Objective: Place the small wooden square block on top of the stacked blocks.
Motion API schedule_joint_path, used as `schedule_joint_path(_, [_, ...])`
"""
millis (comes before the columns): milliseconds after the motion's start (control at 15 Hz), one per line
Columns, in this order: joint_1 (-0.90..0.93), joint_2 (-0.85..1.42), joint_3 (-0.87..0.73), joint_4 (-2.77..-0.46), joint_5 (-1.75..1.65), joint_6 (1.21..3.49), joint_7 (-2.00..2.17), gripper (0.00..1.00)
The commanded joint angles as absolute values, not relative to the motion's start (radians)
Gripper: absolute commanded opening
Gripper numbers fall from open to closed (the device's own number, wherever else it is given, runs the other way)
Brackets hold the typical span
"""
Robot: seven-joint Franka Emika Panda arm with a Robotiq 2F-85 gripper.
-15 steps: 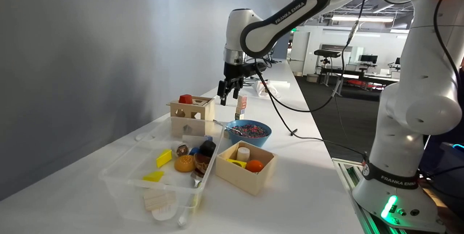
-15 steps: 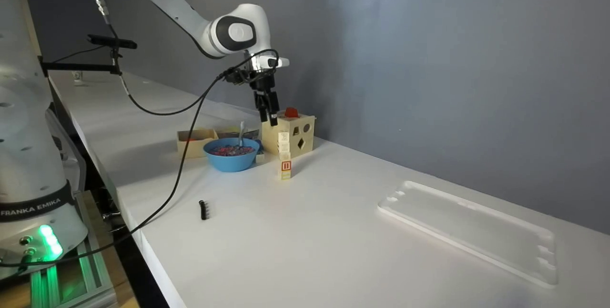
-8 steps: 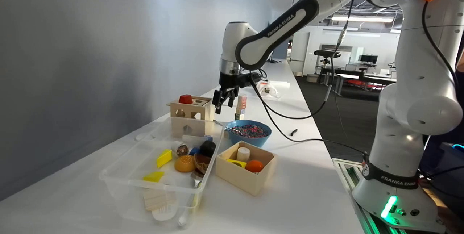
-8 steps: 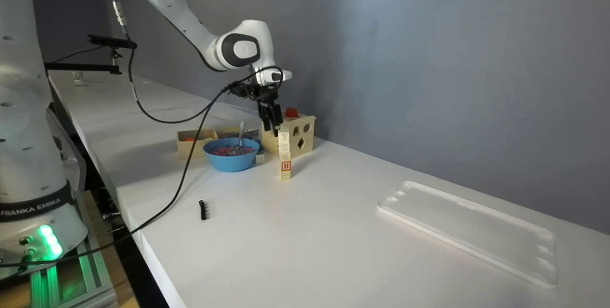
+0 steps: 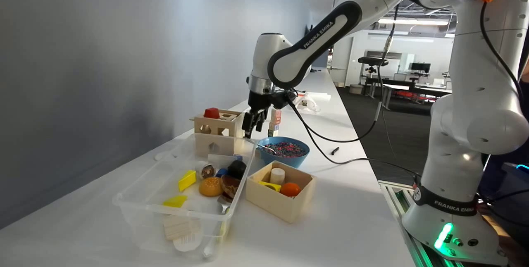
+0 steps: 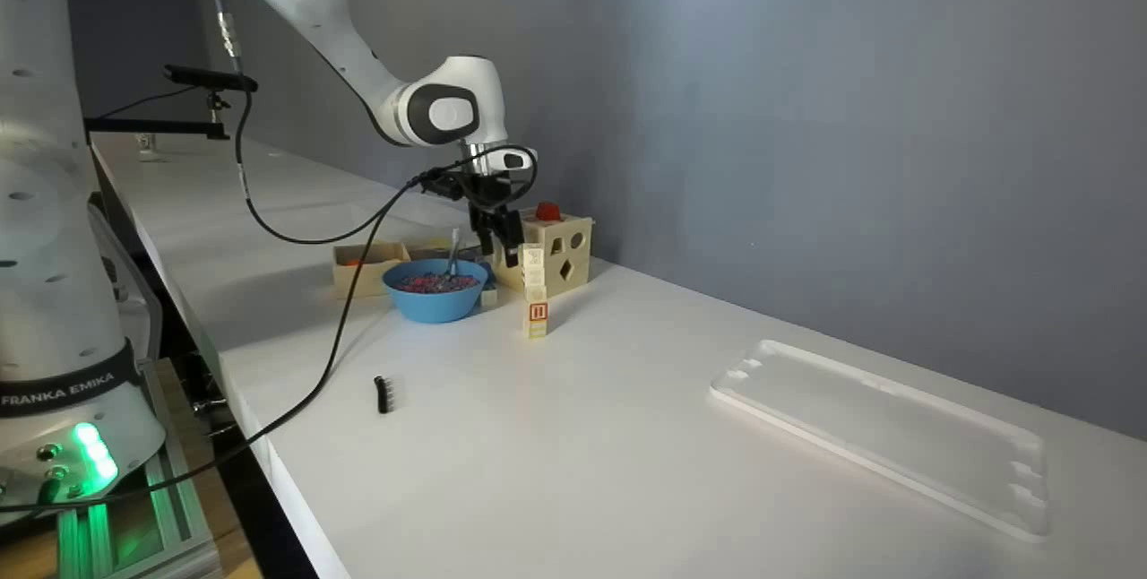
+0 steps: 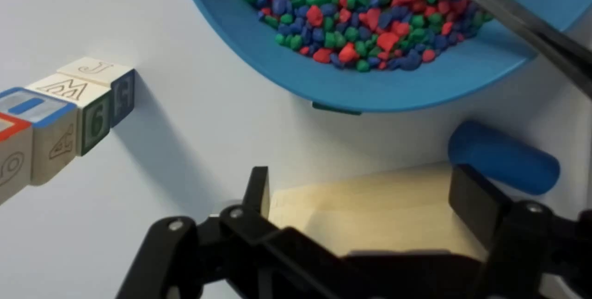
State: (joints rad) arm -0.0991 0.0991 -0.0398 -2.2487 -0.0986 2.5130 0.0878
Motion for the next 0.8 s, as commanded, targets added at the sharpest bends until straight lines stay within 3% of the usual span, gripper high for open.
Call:
schedule_joint_path(0, [-0.095, 0.068, -0.051, -2.335, -0.031, 2.558, 0.038, 1.00])
schedule_joint_path(733, [-0.089, 0.076, -0.084, -2.405, -0.040, 2.599, 0.225, 1.00])
